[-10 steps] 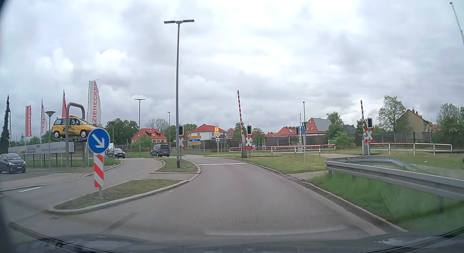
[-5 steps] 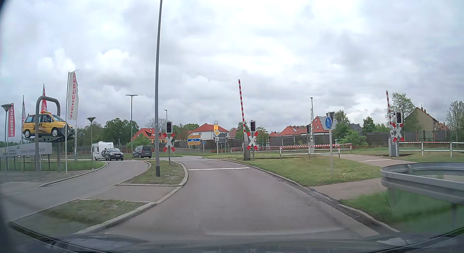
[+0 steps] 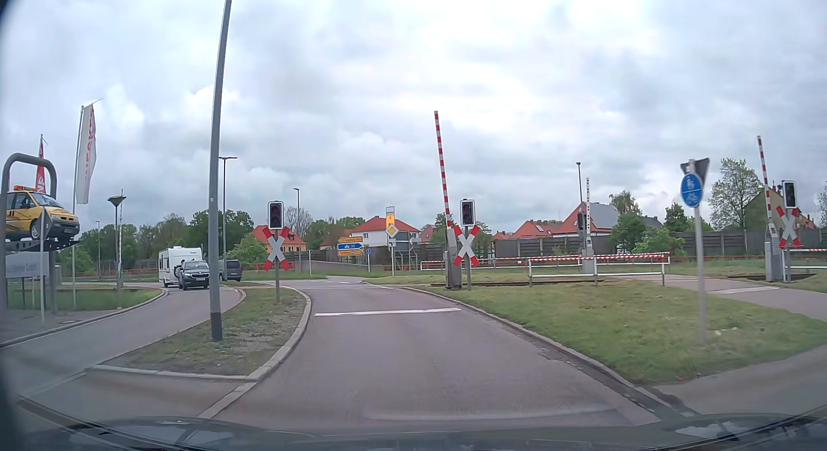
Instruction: Follow the waypoints while adhering to traffic rules and regulations
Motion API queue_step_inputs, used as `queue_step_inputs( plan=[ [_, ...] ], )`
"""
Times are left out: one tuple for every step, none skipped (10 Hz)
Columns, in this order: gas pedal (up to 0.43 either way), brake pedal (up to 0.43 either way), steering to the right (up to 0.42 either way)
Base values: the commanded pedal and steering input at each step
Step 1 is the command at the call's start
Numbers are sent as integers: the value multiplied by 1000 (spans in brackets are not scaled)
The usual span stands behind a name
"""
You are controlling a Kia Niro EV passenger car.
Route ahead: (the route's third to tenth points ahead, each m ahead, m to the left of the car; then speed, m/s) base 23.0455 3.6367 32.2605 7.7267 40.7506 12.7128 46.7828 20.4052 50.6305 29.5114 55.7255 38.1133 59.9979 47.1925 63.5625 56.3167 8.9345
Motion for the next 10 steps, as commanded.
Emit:
queue_step_inputs(
  plan=[
    [110, 12, -46],
    [110, 12, -52],
    [118, 12, -59],
    [118, 6, -64],
    [118, 12, -69],
    [130, 6, -74],
    [138, 12, -76],
    [138, 12, -77],
    [138, 12, -77],
    [138, 12, -77]
  ],
)
